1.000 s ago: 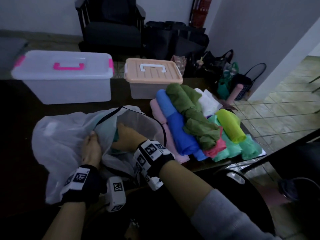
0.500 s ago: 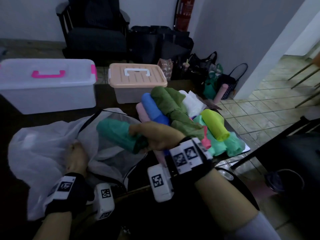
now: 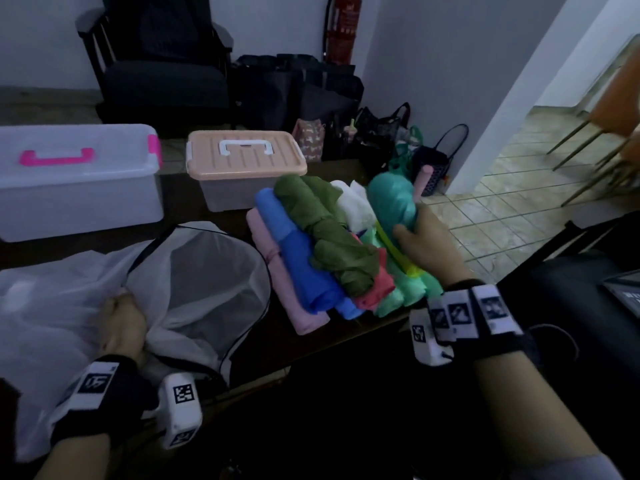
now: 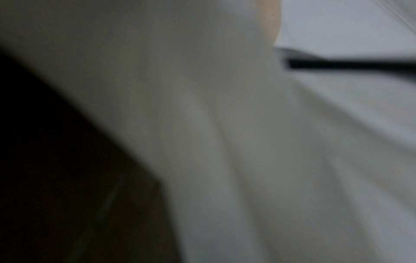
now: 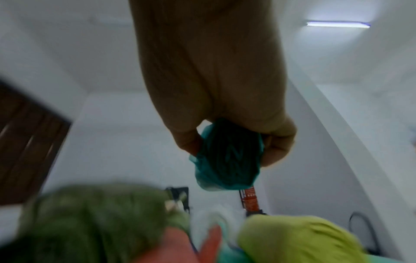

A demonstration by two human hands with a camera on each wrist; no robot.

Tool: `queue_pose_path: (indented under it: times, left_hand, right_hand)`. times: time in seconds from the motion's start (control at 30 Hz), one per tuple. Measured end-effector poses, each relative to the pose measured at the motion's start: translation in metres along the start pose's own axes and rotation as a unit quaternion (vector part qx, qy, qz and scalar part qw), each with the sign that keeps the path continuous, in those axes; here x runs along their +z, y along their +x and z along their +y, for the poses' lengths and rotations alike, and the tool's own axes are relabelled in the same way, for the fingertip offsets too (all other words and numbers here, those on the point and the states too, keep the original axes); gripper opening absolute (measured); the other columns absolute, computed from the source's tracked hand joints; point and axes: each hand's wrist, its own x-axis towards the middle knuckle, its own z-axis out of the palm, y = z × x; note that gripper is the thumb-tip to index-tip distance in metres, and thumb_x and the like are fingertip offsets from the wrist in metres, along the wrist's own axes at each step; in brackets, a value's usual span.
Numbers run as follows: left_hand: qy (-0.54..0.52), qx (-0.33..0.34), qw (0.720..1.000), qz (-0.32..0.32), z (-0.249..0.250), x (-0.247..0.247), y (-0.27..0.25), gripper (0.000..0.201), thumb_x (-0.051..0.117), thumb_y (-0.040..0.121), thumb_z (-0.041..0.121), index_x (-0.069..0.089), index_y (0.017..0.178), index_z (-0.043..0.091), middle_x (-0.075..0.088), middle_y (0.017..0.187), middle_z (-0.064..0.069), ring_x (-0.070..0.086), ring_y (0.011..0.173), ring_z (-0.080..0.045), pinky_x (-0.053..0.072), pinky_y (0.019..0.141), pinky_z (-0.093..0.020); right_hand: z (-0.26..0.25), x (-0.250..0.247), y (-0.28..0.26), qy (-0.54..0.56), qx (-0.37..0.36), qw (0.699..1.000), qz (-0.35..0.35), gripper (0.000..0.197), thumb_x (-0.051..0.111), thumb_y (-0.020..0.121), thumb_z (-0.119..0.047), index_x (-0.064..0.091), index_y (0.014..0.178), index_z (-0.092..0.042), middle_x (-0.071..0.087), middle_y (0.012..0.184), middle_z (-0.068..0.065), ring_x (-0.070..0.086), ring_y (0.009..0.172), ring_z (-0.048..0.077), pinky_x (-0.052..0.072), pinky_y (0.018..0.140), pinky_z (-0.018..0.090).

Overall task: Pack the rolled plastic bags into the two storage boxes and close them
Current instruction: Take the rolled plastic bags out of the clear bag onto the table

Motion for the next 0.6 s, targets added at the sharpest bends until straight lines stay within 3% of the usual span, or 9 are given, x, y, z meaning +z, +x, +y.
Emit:
queue_pose_path:
  times: [0.1,0.23,0.33,0.47,0.53,0.6]
  left_hand:
    - [0.001,-0.007,1.0,0.015,-0.003,0.0,0.004,0.065,0.017,0.093,0.043,0.045,0.132,0.0,0.045,0.137,-0.023,0.044,0.122,-0.043,0.032,0.105,-0.058]
    - [0.003,-0.004,1.0,0.005,0.002,-0.001,-0.004,0.06,0.017,0.096,0.038,0.045,0.132,-0.001,0.043,0.138,-0.023,0.041,0.124,-0.043,0.028,0.107,-0.056]
    - [-0.015,-0.002,1.0,0.013,0.003,-0.002,-0.006,0.058,0.018,0.098,0.036,0.045,0.133,-0.003,0.042,0.139,-0.024,0.04,0.126,-0.042,0.027,0.108,-0.054]
    - [-0.02,0.002,1.0,0.006,0.002,-0.002,-0.005,0.059,0.017,0.099,0.038,0.042,0.135,-0.002,0.041,0.14,-0.023,0.04,0.127,-0.041,0.028,0.109,-0.052]
    - [-0.027,-0.005,1.0,-0.009,0.002,-0.001,-0.006,0.059,0.016,0.1,0.04,0.039,0.137,0.0,0.04,0.142,-0.022,0.039,0.128,-0.04,0.028,0.109,-0.05]
    - [-0.038,-0.007,0.999,-0.015,0.001,-0.001,-0.005,0.06,0.016,0.099,0.042,0.037,0.139,0.003,0.038,0.143,-0.02,0.038,0.129,-0.039,0.027,0.11,-0.05]
  right_hand:
    - [0.017,0.024,-0.007,-0.186,0.007,0.982,0.01,0.068,0.038,0.083,-0.035,0.028,0.139,0.001,0.045,0.126,0.027,0.04,0.117,0.039,0.033,0.094,0.043]
    - [0.02,0.043,-0.017,-0.231,-0.014,0.973,0.021,0.066,0.051,0.088,-0.024,0.023,0.143,-0.002,0.042,0.126,0.024,0.036,0.116,0.037,0.034,0.09,0.044]
    - [0.02,0.049,-0.019,-0.256,-0.017,0.966,0.014,0.062,0.046,0.093,-0.02,0.018,0.145,-0.003,0.04,0.127,0.022,0.035,0.116,0.036,0.034,0.09,0.044]
    - [0.018,0.044,-0.019,-0.264,-0.011,0.964,0.002,0.055,0.046,0.09,-0.027,0.03,0.138,-0.005,0.032,0.137,0.02,0.028,0.126,0.036,0.027,0.102,0.047]
    - [0.017,0.04,-0.017,-0.263,-0.013,0.965,-0.008,0.051,0.044,0.088,-0.035,0.039,0.131,-0.007,0.021,0.148,0.015,0.015,0.137,0.034,0.015,0.11,0.052]
    - [0.018,0.038,-0.015,-0.242,-0.003,0.97,-0.039,0.058,0.033,0.087,-0.046,0.038,0.132,-0.01,0.011,0.154,0.012,0.001,0.144,0.032,0.003,0.113,0.054]
